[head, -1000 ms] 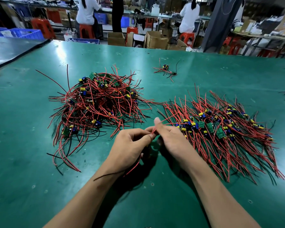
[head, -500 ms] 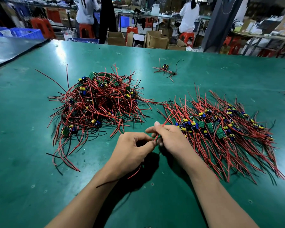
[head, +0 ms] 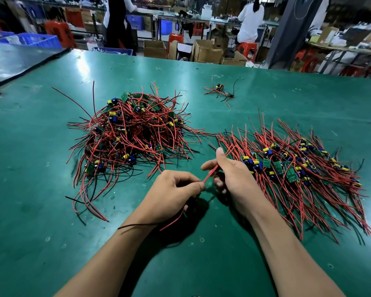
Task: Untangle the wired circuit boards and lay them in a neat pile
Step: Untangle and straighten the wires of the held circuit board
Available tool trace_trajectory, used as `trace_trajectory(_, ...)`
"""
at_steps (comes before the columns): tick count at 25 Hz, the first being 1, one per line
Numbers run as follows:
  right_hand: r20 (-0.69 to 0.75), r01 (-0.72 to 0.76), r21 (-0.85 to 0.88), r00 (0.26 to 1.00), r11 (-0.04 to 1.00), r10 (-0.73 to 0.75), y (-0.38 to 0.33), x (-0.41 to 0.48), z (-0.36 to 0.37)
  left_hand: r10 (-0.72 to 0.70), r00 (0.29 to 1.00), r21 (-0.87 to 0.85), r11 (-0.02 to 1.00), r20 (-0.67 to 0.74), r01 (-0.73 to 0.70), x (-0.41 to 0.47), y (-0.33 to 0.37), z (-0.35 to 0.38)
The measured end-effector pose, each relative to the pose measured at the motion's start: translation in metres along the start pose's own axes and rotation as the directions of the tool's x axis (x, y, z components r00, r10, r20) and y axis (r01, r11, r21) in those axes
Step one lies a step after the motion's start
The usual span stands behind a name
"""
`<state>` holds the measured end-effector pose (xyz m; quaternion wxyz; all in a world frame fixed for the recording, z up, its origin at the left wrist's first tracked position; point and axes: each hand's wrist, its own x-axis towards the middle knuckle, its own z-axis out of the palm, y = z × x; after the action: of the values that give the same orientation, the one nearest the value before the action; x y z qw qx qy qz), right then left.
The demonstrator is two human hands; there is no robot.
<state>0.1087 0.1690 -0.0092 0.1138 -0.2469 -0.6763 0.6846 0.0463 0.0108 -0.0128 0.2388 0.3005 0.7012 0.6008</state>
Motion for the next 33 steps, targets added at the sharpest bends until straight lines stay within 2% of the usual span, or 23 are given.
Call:
trace_trajectory(2, 0.147, -0.033, 0.084, 0.989, 0.996, 0.021, 0.001, -0.005, 0.008, 0.004, 1.000, -0.052, 0.999, -0.013, -0.005, 0.001, 0.000, 0.001)
trace_trajectory(5, 0.352, -0.065, 0.195, 0.936, 0.979, -0.008, 0.004, -0.011, 0.015, -0.039, 0.999, -0.242, 0.970, 0.002, 0.038, 0.003, 0.002, 0.002)
trace_trajectory(8, 0.404, -0.089, 0.242, 0.915, 0.966, -0.017, 0.002, -0.015, 0.014, -0.155, 0.986, -0.384, 0.909, 0.057, 0.165, 0.004, 0.005, 0.002)
trace_trajectory(11, 0.381, -0.084, 0.270, 0.924, 0.959, -0.026, 0.000, -0.016, 0.012, -0.200, 0.973, -0.444, 0.866, 0.115, 0.231, 0.003, 0.009, 0.003)
trace_trajectory(15, 0.321, -0.057, 0.266, 0.947, 0.962, -0.033, 0.002, -0.011, 0.010, -0.184, 0.975, -0.430, 0.875, 0.126, 0.221, 0.002, 0.011, 0.001)
trace_trajectory(19, 0.084, 0.022, 0.127, 0.996, 0.992, -0.033, -0.002, -0.001, -0.002, -0.145, 0.973, -0.364, 0.909, 0.182, 0.204, -0.002, 0.011, 0.000)
trace_trajectory(22, -0.026, -0.038, 0.231, 0.999, 0.972, 0.045, -0.009, 0.002, -0.007, -0.114, 0.967, -0.271, 0.947, 0.229, 0.175, -0.004, 0.010, 0.002)
trace_trajectory(25, 0.015, -0.131, 0.470, 0.990, 0.873, 0.141, -0.014, 0.001, -0.012, -0.081, 0.965, -0.233, 0.962, 0.249, 0.141, -0.005, 0.010, 0.003)
trace_trajectory(27, 0.084, -0.192, 0.540, 0.981, 0.820, 0.175, -0.016, -0.001, -0.016, -0.075, 0.967, -0.220, 0.967, 0.244, 0.130, -0.006, 0.009, 0.002)
trace_trajectory(30, 0.089, -0.218, 0.527, 0.975, 0.821, 0.202, -0.016, -0.001, -0.018, -0.081, 0.970, -0.185, 0.975, 0.231, 0.126, -0.006, 0.008, 0.003)
trace_trajectory(33, 0.043, -0.183, 0.455, 0.982, 0.872, 0.184, -0.013, -0.001, -0.013, -0.085, 0.985, -0.157, 0.982, 0.147, 0.108, -0.005, 0.008, 0.002)
